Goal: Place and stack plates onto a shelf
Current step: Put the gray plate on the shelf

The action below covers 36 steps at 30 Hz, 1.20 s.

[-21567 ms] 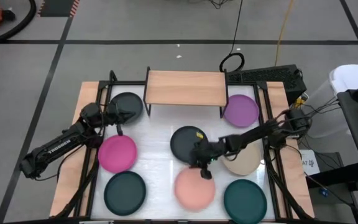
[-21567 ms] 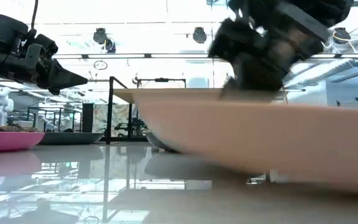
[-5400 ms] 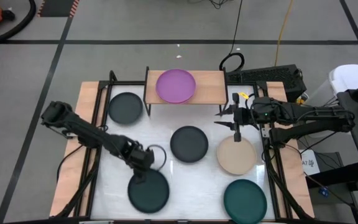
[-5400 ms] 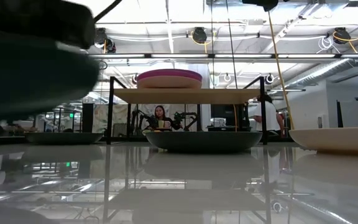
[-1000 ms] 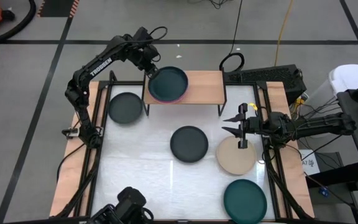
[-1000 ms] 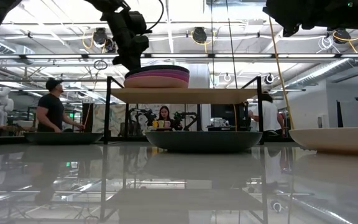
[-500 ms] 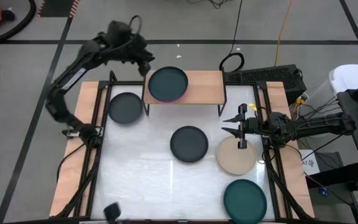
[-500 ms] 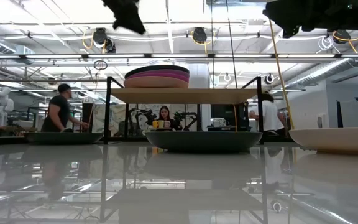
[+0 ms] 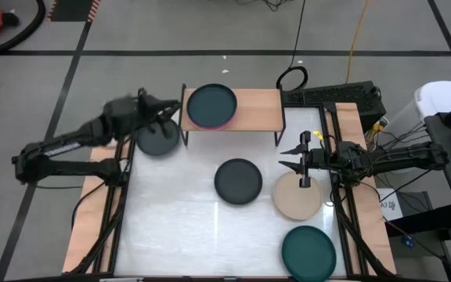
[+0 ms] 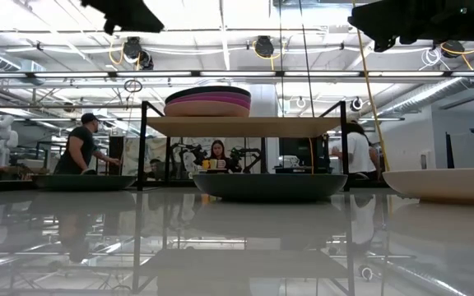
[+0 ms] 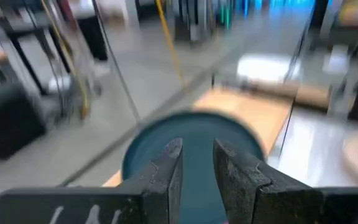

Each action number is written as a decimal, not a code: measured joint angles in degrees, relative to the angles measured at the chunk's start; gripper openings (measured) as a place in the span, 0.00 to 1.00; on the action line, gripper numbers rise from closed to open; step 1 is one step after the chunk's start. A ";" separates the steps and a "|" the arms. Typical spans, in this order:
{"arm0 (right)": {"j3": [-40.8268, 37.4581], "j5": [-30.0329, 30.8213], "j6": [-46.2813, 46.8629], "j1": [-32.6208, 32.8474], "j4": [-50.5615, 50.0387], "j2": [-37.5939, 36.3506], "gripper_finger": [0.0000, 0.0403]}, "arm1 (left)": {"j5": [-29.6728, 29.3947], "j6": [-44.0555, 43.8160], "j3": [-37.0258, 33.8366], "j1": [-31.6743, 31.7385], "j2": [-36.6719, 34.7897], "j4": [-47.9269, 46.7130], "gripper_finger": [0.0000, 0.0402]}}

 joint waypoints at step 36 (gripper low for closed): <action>10.65 10.32 1.77 -1.81 -22.67 6.53 0.29 | 1.24 0.18 -23.13 -6.31 -0.91 31.43 0.90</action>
